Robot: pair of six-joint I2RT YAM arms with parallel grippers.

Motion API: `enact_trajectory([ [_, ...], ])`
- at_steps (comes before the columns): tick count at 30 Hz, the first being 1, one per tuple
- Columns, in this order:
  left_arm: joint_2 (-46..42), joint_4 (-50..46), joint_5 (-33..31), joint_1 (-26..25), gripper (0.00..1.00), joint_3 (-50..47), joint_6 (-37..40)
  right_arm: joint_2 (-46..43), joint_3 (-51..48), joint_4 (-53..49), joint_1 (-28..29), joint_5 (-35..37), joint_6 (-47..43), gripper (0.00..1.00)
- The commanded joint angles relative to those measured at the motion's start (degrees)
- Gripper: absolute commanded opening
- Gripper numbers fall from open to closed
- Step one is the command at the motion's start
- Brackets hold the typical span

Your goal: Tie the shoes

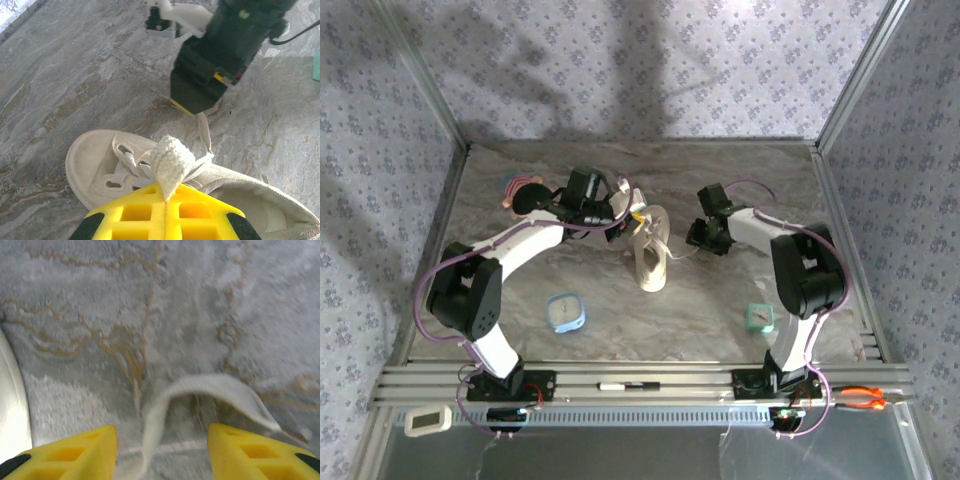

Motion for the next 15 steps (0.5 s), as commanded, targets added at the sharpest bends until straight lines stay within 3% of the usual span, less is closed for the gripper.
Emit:
enact_trajectory([
  [1,-1.76,-1.23,0.60,-0.65,0.00,-0.36,1.22,5.29,6.57,-4.46,0.04,2.13,-1.12,0.43],
  [4,-2.31,-0.47,1.07,-0.70,0.00,-1.47,0.91,6.50,7.78,-3.46,-0.52,1.93,-5.06,0.14],
  [6,-2.81,-0.55,1.49,-0.87,0.00,-2.10,1.42,5.75,9.74,-3.61,-0.49,2.01,-7.84,0.03],
  [15,-3.83,0.92,1.49,-2.00,0.00,-4.12,1.84,5.03,27.10,-7.82,6.02,-0.57,-20.34,0.00],
])
